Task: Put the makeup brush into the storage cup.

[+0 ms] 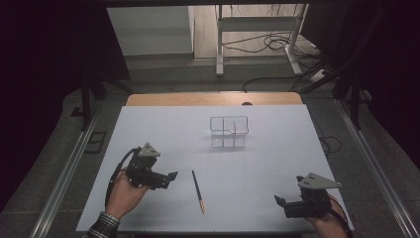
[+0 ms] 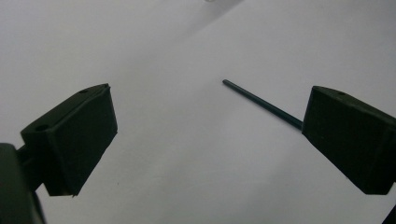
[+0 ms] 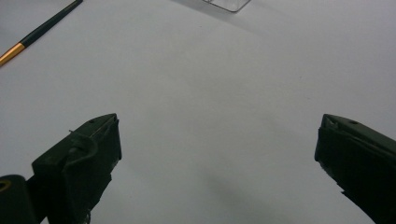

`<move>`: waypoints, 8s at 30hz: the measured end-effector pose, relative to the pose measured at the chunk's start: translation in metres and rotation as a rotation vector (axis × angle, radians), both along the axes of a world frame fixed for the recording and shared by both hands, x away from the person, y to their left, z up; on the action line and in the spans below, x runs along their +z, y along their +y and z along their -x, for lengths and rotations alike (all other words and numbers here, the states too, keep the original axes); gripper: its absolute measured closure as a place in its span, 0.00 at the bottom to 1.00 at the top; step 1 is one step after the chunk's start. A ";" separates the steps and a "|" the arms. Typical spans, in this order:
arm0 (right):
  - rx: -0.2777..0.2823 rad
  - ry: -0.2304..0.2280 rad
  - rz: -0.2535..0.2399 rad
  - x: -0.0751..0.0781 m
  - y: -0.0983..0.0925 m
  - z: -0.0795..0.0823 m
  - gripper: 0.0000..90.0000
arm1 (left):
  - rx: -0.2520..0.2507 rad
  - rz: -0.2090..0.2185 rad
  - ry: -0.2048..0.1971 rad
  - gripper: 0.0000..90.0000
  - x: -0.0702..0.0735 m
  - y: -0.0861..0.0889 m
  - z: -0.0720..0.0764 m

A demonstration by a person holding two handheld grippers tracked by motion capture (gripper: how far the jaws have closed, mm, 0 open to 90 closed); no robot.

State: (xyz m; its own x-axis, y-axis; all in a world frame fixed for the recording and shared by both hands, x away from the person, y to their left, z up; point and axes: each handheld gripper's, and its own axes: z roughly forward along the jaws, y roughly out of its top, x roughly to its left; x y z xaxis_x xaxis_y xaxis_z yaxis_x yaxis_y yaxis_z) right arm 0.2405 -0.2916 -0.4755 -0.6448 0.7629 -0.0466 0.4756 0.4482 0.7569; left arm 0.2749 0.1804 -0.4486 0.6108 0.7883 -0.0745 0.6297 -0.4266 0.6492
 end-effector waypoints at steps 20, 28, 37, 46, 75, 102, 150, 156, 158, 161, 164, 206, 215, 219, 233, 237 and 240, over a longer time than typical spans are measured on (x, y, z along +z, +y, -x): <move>0.006 0.017 0.007 -0.001 0.001 0.000 0.01 | -0.077 -0.084 0.050 0.05 0.002 -0.035 -0.015; 0.009 0.021 0.008 -0.002 0.001 -0.001 0.01 | -0.092 -0.091 0.068 0.05 0.000 -0.047 -0.018; 0.010 0.023 0.008 -0.002 0.001 -0.001 0.01 | -0.108 -0.109 0.092 0.03 -0.003 -0.062 -0.021; 0.010 0.026 0.008 -0.003 0.002 -0.001 0.01 | -0.125 -0.108 0.119 0.03 -0.009 -0.077 -0.023; 0.015 0.031 0.017 -0.004 0.003 -0.001 0.01 | -0.084 -0.102 0.180 0.14 -0.031 -0.093 -0.020; 0.010 0.037 0.029 -0.005 0.003 -0.001 0.01 | -0.062 -0.127 0.272 0.35 -0.059 -0.099 -0.015; 0.023 0.045 0.035 -0.006 0.003 -0.001 0.01 | -0.118 -0.094 0.226 0.93 -0.033 -0.082 -0.007; 0.024 0.047 0.030 -0.006 0.003 -0.001 0.01 | -0.131 -0.021 0.198 0.93 -0.024 -0.074 -0.003; 0.025 0.048 0.028 -0.006 0.003 -0.001 0.01 | -0.134 0.001 0.185 0.93 -0.022 -0.071 -0.001; 0.025 0.050 0.026 -0.006 0.004 -0.001 0.01 | -0.136 0.038 0.164 0.93 -0.020 -0.069 0.002; 0.025 0.051 0.025 -0.006 0.004 -0.001 0.01 | -0.142 0.062 0.154 0.93 -0.019 -0.066 0.003; 0.166 0.048 0.061 0.006 0.054 0.002 0.02 | -0.334 0.155 0.192 0.93 -0.016 -0.066 0.005; 0.225 0.023 0.132 0.010 0.069 0.001 0.09 | -0.364 0.140 0.216 0.93 -0.018 -0.075 0.001; 0.265 0.026 0.168 0.011 0.077 0.002 0.09 | -0.375 0.134 0.224 0.93 -0.018 -0.079 -0.002; 0.352 -0.013 0.260 0.015 0.104 0.000 0.21 | -0.407 0.132 0.266 0.93 -0.024 -0.089 -0.009; 0.369 -0.034 0.287 0.014 0.111 -0.002 0.22 | -0.423 0.123 0.275 0.93 -0.024 -0.091 -0.011; 0.385 -0.054 0.302 0.015 0.117 -0.005 0.24 | -0.425 0.130 0.288 0.93 -0.025 -0.093 -0.012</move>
